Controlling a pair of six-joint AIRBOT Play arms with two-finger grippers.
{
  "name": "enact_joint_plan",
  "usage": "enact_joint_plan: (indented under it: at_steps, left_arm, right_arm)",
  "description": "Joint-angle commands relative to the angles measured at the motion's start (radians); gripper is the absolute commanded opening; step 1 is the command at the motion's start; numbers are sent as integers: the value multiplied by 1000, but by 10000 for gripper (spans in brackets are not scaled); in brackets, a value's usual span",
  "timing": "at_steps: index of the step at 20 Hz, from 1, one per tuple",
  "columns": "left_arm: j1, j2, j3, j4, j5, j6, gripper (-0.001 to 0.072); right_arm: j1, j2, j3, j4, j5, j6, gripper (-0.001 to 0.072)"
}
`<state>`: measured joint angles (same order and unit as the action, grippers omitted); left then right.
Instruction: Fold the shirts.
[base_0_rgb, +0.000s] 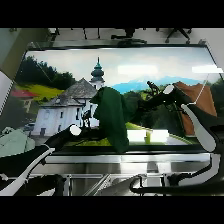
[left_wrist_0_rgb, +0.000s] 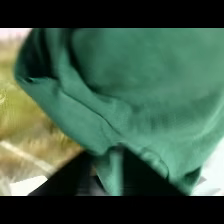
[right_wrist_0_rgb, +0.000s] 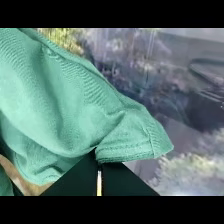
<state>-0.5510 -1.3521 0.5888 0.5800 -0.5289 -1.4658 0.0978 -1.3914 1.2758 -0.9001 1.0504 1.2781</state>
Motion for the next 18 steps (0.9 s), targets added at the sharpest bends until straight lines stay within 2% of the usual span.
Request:
enact_joint_plan:
  at_steps: [1, 4, 7, 10, 15, 18]
  left_arm:
    - [2, -26, 28, -23, 11, 14, 13]
    - [89, 102, 127, 14, -135, 100, 11]
    - [254, 277, 290, 192, -350, 55, 9]
    - [431, 436, 490, 209, -515, 39, 8]
    - [564, 590, 840, 205, -641, 39, 9]
    - [608, 629, 963, 216, -656, 40, 8]
  right_arm:
    - [-1, 1, 3, 15, -29, -16, 23]
    - [-41, 56, 48, 37, 42, -48, 22]
    - [-132, 206, 158, 198, 175, -147, 22]
    - [-205, 404, 272, 370, 245, -210, 22]
    - [-209, 694, 398, 362, 132, -262, 22]
    - [-210, 814, 431, 269, 64, -262, 22]
